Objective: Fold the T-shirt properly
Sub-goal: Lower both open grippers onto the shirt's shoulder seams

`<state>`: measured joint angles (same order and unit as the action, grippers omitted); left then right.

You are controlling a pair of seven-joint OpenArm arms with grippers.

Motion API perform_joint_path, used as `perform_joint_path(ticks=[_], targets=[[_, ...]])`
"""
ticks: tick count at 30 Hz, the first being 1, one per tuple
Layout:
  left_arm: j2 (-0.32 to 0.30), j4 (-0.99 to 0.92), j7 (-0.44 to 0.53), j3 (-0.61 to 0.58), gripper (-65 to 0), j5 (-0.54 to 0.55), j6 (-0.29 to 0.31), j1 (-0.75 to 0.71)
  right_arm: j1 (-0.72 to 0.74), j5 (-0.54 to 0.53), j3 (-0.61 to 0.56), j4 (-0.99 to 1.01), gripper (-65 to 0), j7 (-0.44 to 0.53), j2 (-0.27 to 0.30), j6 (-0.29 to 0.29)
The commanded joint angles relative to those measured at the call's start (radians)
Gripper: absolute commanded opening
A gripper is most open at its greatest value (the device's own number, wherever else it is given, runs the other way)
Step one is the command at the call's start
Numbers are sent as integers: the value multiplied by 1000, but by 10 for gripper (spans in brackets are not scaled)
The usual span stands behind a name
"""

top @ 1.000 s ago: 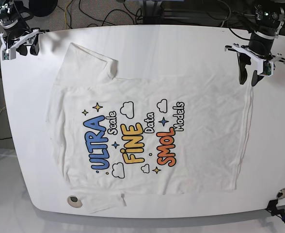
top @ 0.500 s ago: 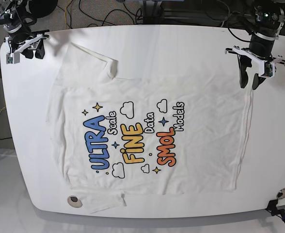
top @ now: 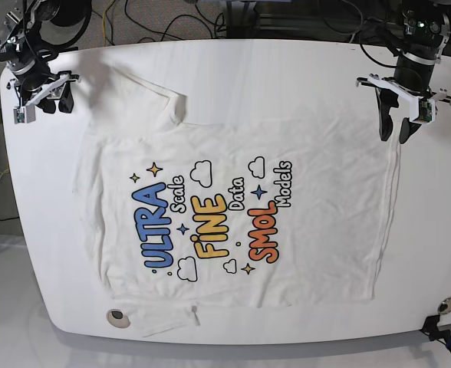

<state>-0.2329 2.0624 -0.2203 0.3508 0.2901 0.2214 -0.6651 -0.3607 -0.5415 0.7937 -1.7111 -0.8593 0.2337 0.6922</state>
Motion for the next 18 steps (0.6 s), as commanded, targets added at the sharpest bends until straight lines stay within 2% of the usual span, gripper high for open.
perform_joint_path(ticks=[1,6,9,12,13,18], targets=[[-7,15,16,5,-452,10,-2,-2,21,-3,-44,-6,-389,3,58,6],[-5,13,11,7,-452,8,-1,-4,51,9,-118,19,-388,-11,119,6],[-6,15,10,8,-450,11,-2,-6,70,6,-146,79,-389,-13,135,6],[-3,18,6,7,-449,11,-5,-8,90,0,-176,148,-389,-9,143,6],[-6,12,-23,6,-453,7,-4,8,86,23,-158,113,-392,-12,130,6],[-7,11,-29,2,-456,3,0,11,125,41,-160,245,-394,-4,131,6]])
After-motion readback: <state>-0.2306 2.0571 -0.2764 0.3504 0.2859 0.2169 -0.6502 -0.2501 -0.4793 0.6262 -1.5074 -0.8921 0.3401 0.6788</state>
